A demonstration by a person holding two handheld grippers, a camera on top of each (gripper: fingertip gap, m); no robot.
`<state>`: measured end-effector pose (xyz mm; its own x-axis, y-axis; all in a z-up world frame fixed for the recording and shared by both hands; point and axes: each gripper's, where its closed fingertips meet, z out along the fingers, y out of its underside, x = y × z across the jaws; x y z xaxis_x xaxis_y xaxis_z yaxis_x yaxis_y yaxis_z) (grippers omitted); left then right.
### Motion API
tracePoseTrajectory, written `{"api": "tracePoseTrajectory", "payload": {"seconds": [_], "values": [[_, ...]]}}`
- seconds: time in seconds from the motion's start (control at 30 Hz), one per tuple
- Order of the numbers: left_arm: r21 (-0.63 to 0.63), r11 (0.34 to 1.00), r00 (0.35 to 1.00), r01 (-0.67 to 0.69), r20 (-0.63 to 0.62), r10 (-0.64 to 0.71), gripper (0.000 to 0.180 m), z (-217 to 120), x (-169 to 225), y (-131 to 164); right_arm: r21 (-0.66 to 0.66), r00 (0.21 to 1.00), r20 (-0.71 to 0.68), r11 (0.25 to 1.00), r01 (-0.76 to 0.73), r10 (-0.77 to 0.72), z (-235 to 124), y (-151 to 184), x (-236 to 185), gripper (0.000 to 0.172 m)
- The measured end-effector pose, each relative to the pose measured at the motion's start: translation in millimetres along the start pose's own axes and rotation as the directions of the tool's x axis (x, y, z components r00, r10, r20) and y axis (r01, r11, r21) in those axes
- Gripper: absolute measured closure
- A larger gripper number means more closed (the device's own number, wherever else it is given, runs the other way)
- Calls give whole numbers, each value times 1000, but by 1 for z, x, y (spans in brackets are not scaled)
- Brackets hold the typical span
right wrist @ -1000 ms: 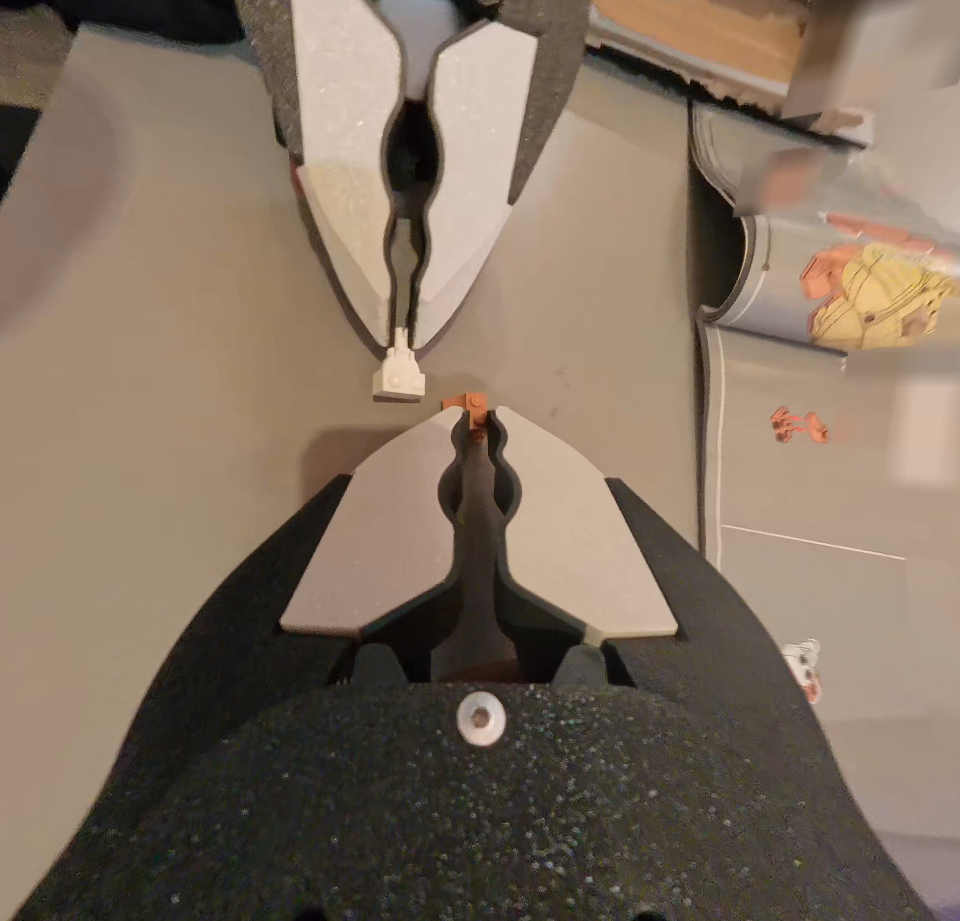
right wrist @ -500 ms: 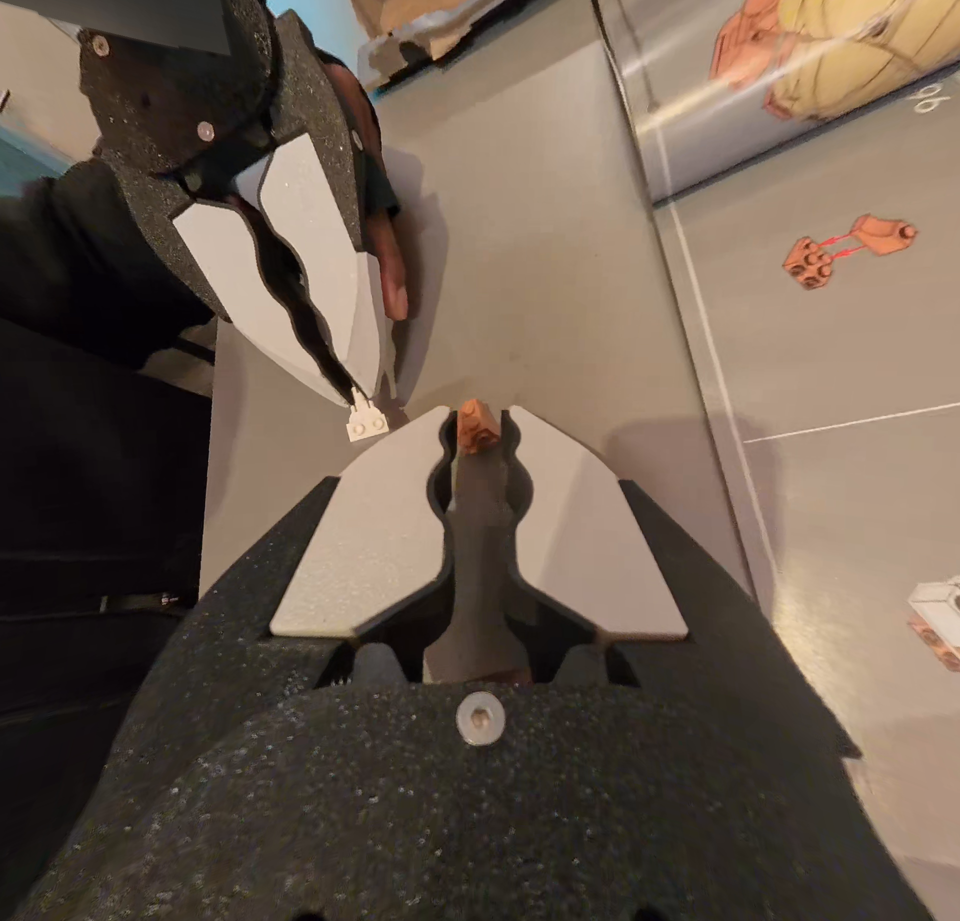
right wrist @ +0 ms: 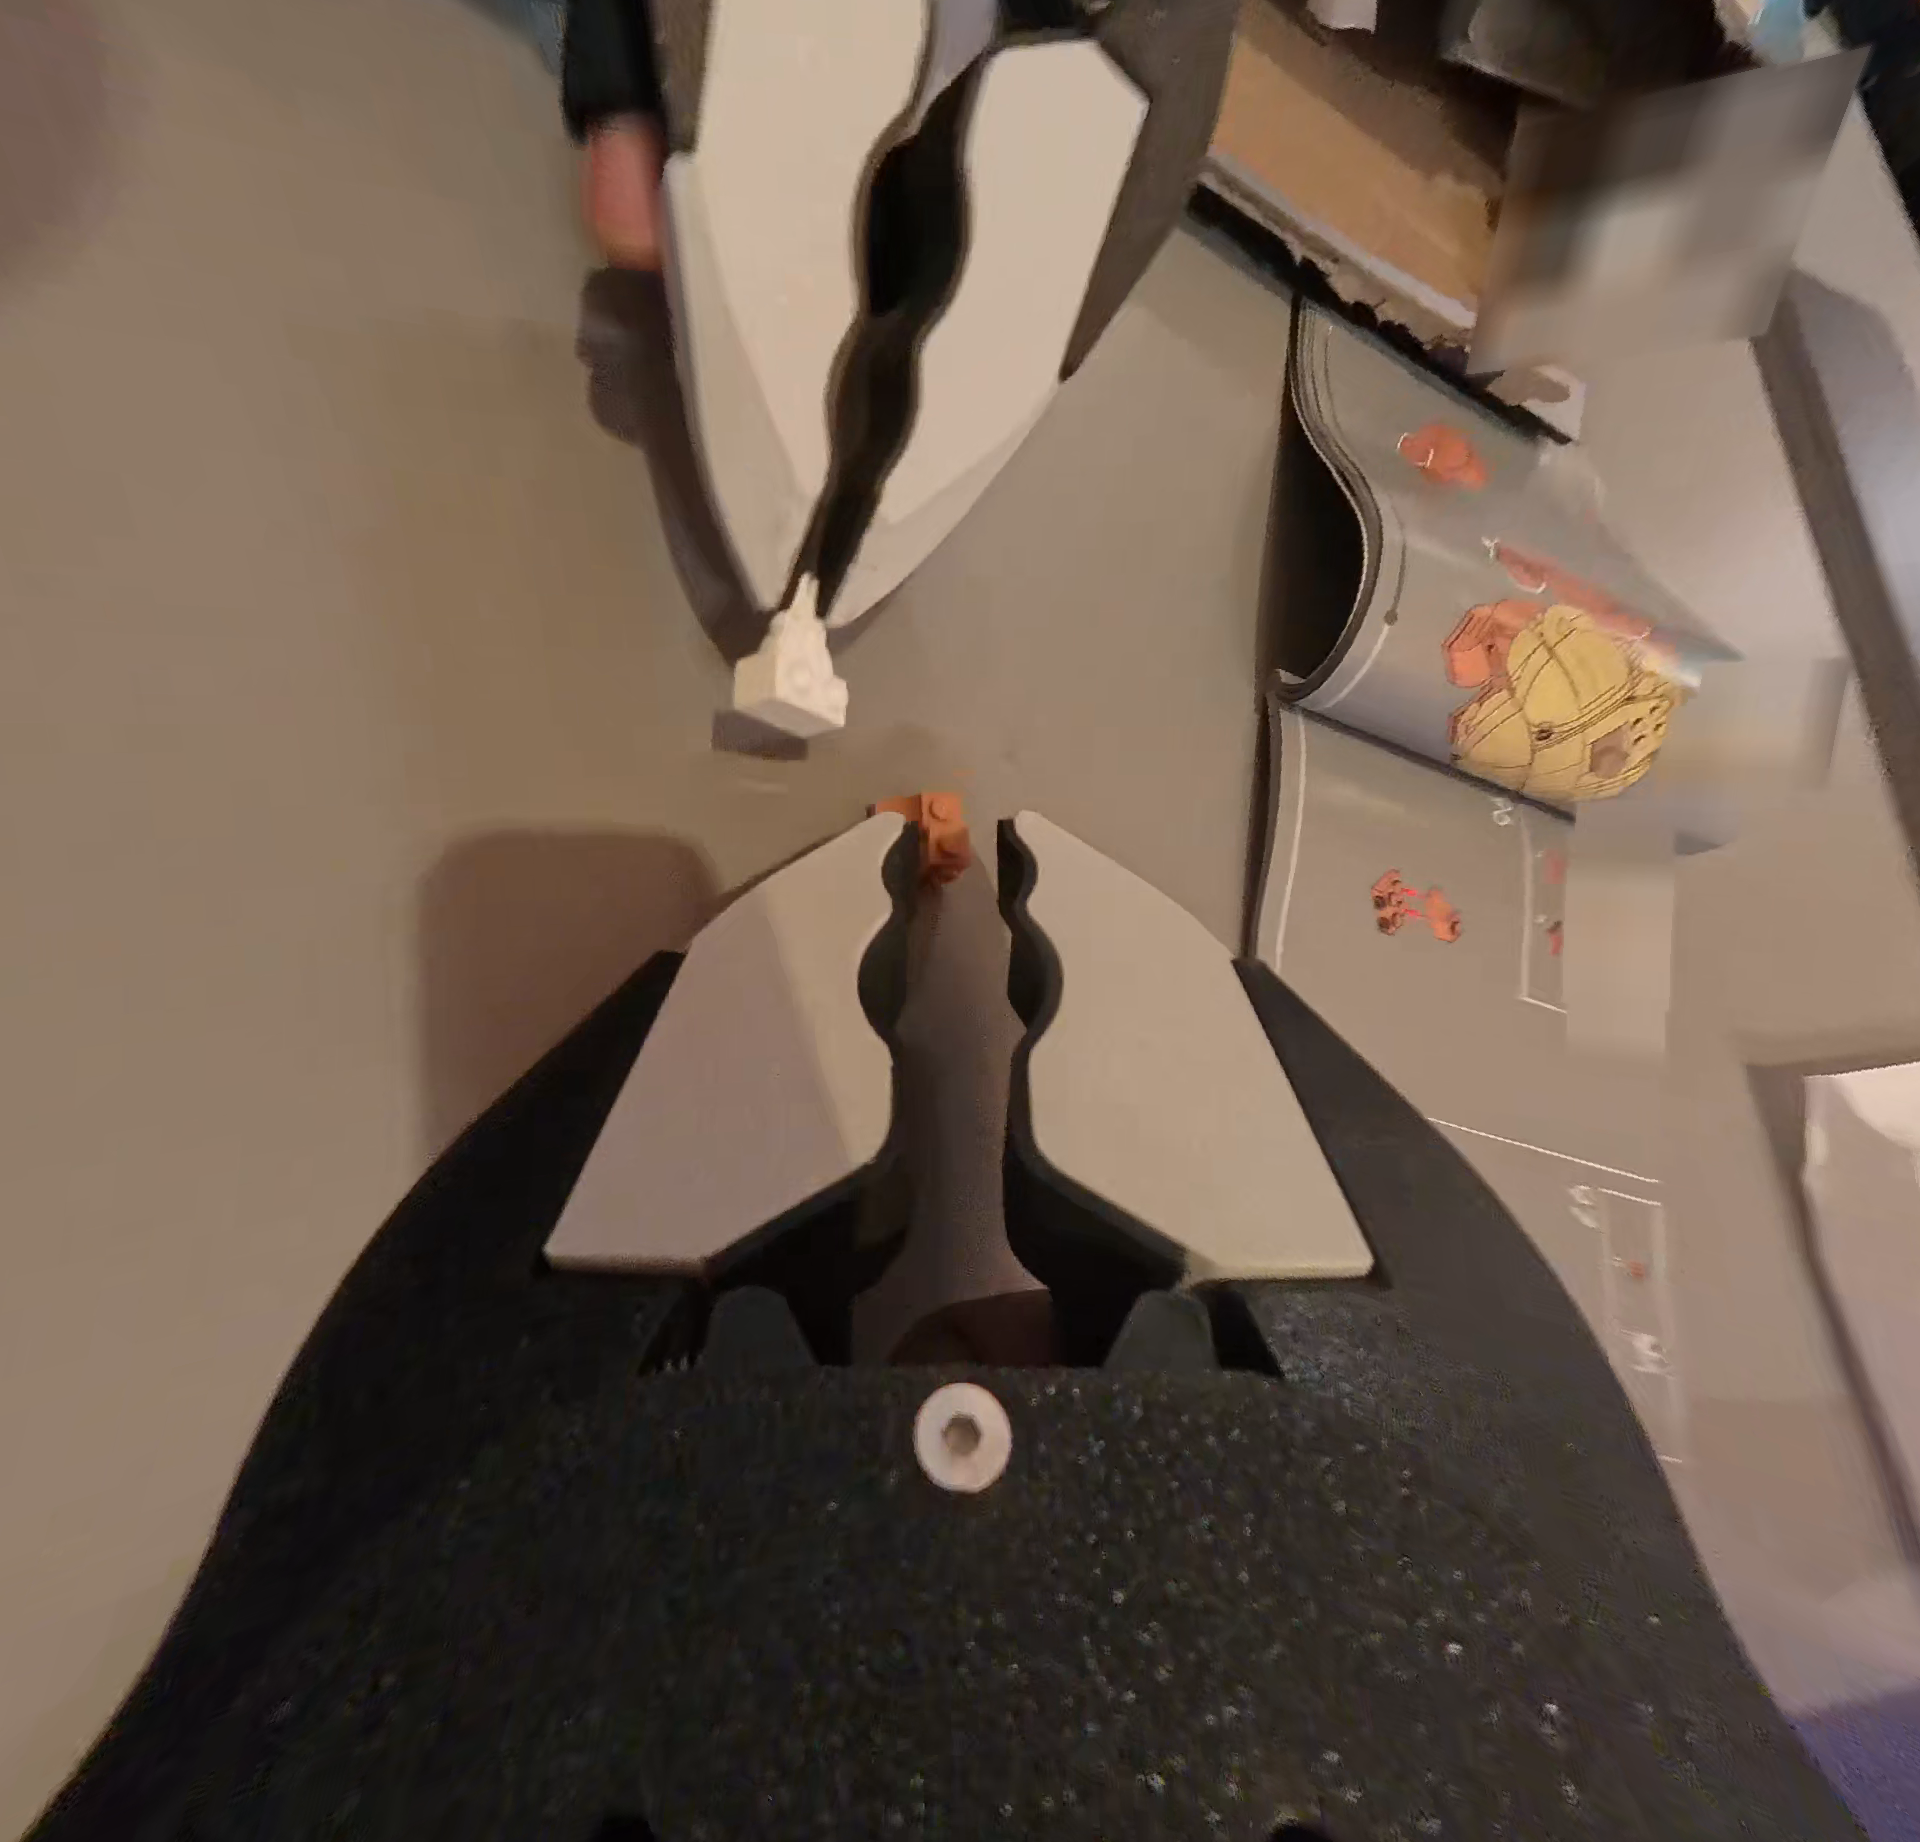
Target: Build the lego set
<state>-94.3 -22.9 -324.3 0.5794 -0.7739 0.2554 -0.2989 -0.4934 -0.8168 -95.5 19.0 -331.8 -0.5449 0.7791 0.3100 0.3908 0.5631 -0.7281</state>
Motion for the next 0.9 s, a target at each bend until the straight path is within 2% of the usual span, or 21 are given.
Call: {"api": "tracePoseTrajectory", "payload": {"seconds": [0.1, 0.23, 0.3, 0.37, 0.43, 0.5, 0.57, 0.77, 0.9], "values": [[3, 1000, 1000, -8, -1, 8, 176, 0, 1, 0, 16, 990, 64, 992, -128, 127, 1, -3, 3, 159], [9, 1000, 1000, -6, -6, 6, 176, -1, 1, 0, -39, 955, 171, 970, -240, 243, 6, 1, -3, 165], [11, 1000, 1000, -7, -8, 7, 176, -1, 2, 0, -58, 918, 194, 938, -342, 346, 9, 1, 0, 167], [13, 1000, 1000, -7, -10, 7, 176, -2, 2, 0, -90, 838, 230, 868, -489, 496, 12, 1, 5, 167], [15, 1000, 1000, -7, -13, 7, 176, -2, 3, -1, -137, 708, 279, 756, -640, 649, 14, 2, 9, 168], [16, 1000, 1000, -9, -16, 9, 176, -2, 3, 0, -151, 641, 275, 691, -707, 716, 15, 6, 16, 172], [17, 1000, 1000, -12, -17, 13, 176, -2, 4, 0, -134, 666, 212, 696, -705, 715, 15, 12, 26, 172], [31, 1000, 1000, -2, -6, 2, 176, -7, 1, 0, -52, 816, 60, 818, -572, 575, 9, 11, 29, 166], [35, 999, 1000, 0, 18, 0, 176, -13, -4, 2, -58, 824, -104, 823, -565, 558, 5, 12, 24, 165]]}}
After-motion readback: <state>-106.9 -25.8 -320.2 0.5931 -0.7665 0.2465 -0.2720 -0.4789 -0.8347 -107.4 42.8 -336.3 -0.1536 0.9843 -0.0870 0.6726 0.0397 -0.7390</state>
